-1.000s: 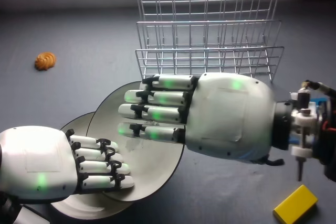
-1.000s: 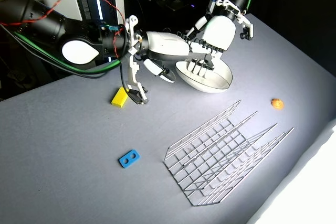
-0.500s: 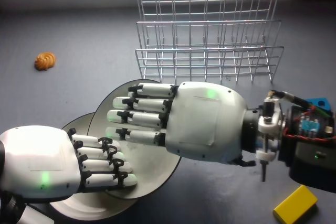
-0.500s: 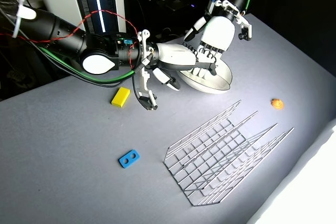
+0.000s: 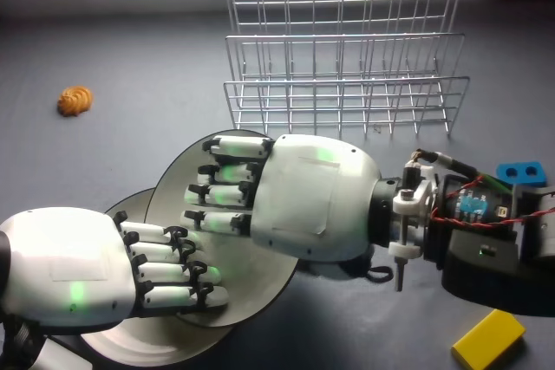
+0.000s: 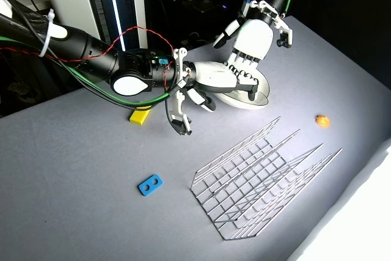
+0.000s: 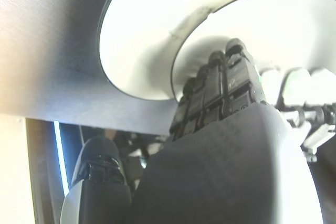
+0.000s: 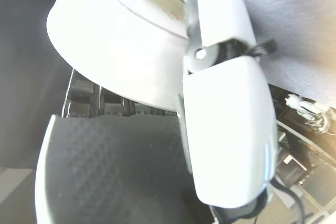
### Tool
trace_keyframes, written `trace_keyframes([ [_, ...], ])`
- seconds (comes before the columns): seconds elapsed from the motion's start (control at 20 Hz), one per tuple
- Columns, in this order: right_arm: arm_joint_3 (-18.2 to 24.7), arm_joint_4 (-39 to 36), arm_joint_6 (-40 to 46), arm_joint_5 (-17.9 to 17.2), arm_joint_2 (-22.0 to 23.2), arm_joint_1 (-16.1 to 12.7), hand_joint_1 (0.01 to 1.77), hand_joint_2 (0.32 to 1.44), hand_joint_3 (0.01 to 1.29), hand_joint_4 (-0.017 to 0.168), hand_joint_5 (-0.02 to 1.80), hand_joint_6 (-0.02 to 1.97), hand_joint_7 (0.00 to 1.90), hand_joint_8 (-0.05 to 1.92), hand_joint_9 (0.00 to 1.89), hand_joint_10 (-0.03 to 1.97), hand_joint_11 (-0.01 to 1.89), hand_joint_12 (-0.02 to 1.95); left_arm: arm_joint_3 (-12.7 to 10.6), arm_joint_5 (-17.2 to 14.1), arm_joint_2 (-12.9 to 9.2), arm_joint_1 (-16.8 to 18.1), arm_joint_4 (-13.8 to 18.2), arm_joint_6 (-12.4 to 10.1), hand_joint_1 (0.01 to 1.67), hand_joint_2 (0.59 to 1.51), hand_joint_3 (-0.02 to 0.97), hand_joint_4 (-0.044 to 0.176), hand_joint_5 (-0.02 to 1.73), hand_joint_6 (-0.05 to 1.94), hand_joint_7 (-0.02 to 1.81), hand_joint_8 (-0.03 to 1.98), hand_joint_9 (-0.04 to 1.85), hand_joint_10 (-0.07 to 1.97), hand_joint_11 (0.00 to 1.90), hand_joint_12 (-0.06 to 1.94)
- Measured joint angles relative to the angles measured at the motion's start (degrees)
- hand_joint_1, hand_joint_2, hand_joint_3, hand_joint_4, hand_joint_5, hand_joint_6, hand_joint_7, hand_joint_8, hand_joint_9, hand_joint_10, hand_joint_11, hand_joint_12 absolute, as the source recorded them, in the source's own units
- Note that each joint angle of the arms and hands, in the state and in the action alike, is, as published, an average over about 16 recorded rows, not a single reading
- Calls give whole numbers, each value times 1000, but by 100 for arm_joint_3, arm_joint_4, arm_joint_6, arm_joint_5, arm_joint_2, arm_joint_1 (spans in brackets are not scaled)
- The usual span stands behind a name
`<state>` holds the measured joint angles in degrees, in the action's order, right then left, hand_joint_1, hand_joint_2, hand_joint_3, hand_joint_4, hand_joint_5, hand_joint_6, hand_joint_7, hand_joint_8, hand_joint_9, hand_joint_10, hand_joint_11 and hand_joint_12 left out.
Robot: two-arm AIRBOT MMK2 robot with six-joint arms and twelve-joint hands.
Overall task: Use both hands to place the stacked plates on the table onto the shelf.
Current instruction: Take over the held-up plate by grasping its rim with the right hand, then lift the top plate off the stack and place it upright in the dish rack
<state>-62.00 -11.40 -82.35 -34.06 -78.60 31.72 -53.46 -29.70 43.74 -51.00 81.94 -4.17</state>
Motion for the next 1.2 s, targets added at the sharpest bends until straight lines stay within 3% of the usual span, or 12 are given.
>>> trace_keyframes([
  [0.3, -55, -15, -39, -17, -112, -15, 1096, 1002, 15, 0, 605, 53, 611, 35, 583, 124, 191, 1365, -10, -9, 4, 0, -15, 0, 24, 1165, 15, -6, -4, -21, -12, -2, 18, 6, 21, -7],
  [0.5, -60, -67, -74, -54, -134, -21, 1054, 1008, 14, -3, 706, 181, 731, 139, 700, 228, 362, 1404, -17, -18, 4, 1, -25, -1, 23, 1163, 15, -6, -4, -21, -12, -2, 18, 6, 21, -6],
  [0.9, -35, -148, -117, -133, -138, -71, 1063, 983, 11, -4, 768, 636, 811, 598, 808, 581, 696, 1454, -103, -48, -23, 110, -21, 0, 22, 1154, 15, -1, 5, -11, 1, -2, 17, 7, 20, -4],
  [1.2, 64, -108, -107, -201, -102, -152, 1088, 963, 10, -3, 789, 956, 871, 942, 895, 845, 819, 1489, -267, -65, -113, 347, 2, 2, 21, 1151, 15, 3, 17, 3, 14, -1, 17, 7, 19, -6],
])
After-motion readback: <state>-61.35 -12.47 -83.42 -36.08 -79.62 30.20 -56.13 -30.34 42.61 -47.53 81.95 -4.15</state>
